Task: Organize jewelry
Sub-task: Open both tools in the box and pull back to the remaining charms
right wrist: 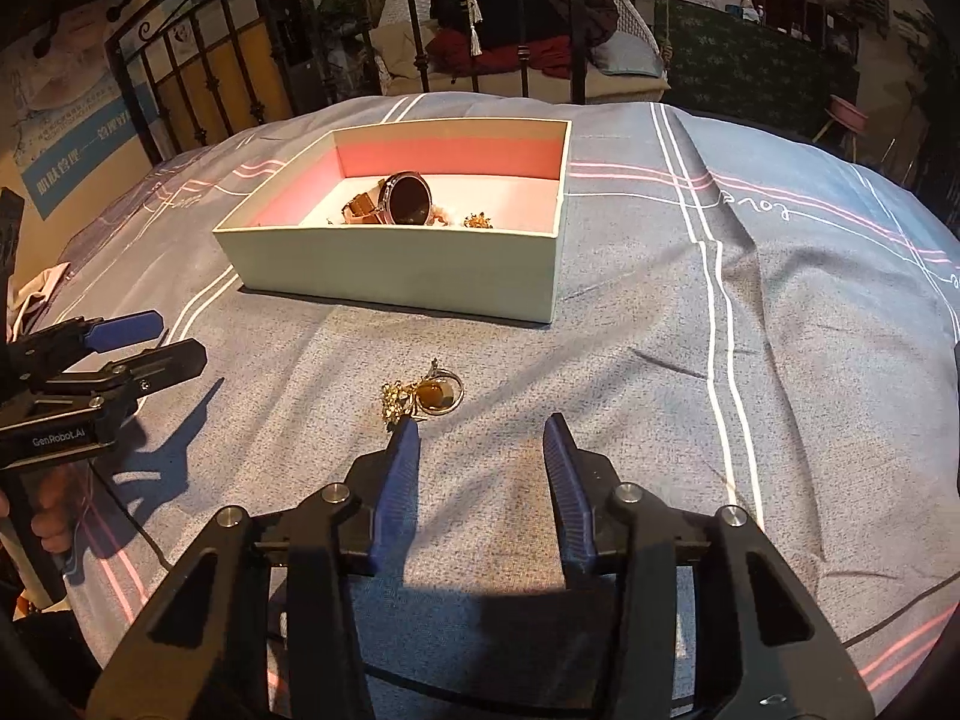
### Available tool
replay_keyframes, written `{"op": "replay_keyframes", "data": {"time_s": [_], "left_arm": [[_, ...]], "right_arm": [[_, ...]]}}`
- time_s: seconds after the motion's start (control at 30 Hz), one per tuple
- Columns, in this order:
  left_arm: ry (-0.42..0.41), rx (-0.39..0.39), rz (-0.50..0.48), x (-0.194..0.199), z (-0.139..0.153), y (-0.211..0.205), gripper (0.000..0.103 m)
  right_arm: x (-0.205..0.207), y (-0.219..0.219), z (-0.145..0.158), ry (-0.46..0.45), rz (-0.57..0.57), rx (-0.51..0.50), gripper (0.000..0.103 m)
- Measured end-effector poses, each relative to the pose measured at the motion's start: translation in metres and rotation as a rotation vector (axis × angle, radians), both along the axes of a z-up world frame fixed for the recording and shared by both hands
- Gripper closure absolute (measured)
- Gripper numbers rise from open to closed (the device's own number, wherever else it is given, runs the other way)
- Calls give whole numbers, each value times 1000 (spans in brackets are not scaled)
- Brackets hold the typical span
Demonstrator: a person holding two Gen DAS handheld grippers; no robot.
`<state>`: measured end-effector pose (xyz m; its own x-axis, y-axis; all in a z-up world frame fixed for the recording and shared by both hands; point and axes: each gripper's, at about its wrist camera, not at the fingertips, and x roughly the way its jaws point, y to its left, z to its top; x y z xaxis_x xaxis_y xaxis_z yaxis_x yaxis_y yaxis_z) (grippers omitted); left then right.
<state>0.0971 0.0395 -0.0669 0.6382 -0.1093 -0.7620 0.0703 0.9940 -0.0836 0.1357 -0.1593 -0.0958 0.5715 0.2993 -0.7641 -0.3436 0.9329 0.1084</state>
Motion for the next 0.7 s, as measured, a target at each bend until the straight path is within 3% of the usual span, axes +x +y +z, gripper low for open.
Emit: {"op": "replay_keyframes", "data": {"time_s": [0.13,0.27,0.37,0.43,0.63,0.7], "left_arm": [[4,-70,49,1,1,16,28],[10,-79,55,0,1,19,28],[-2,-67,20,-2,4,11,28],[-8,-59,-18,-1,5,0,28],[-12,-24,-151,8,4,-44,28],[-12,-15,-167,12,4,-52,28]], "right_arm": [[13,24,-1,-9,18,-72,57],[13,43,6,-12,146,5,59],[7,32,10,-35,112,6,67],[8,21,7,-19,92,0,67],[3,37,0,-4,199,-67,67],[5,42,-3,-5,212,-82,77]]}}
